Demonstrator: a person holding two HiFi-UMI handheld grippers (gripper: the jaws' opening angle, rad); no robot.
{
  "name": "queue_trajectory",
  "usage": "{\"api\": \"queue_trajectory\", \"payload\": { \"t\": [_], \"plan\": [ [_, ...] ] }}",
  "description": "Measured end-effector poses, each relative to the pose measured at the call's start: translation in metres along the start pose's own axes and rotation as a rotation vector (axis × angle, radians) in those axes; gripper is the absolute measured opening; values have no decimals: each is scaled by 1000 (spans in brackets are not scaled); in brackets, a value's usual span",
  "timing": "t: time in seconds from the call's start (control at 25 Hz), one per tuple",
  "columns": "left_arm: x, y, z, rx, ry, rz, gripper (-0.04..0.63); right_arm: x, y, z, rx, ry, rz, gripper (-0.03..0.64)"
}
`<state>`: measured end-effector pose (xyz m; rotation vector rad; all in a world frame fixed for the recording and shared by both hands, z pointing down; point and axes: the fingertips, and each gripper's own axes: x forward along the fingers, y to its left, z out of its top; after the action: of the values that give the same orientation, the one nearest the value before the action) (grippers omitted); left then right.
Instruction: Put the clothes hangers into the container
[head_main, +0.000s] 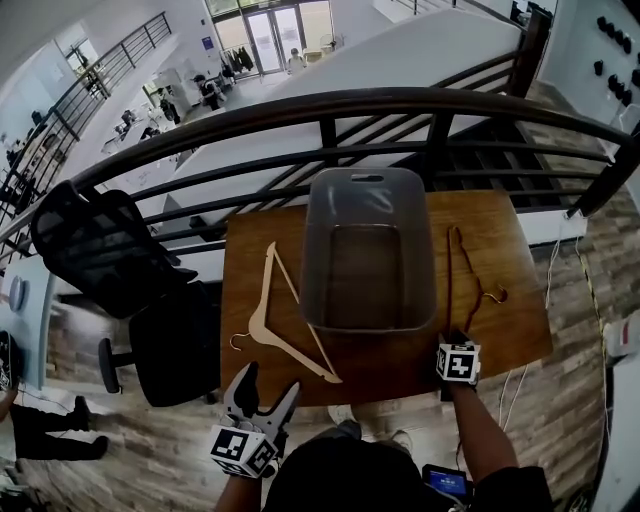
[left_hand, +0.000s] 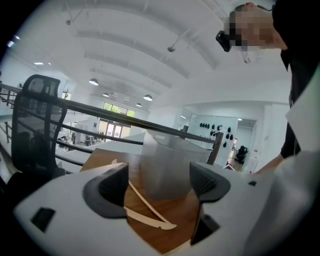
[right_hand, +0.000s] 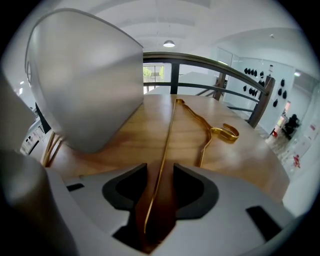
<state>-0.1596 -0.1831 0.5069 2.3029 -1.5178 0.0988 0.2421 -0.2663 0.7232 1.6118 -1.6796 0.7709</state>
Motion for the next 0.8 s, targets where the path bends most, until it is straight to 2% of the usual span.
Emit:
{"api": "queue_trajectory", "payload": {
  "t": [0.12,0.2,0.48,0.64,0.8],
  "plan": [
    [5,2,1,-2,-4,-24,371,4,7,-1,-2,0,32,116],
    [5,3,3,-2,-5,-37,371,2,15,-4,-32,12,38,53],
    [13,6,6,6,-19,-57,371,-5,8,-2,7,-14,11,16],
    [23,7,4,0,-13,-64,371,-20,14,14,-96,-61,21,11],
    [30,-2,7,-1,-18,-94,371,-42,7,28,-32,-115,19,9]
  ]
}}
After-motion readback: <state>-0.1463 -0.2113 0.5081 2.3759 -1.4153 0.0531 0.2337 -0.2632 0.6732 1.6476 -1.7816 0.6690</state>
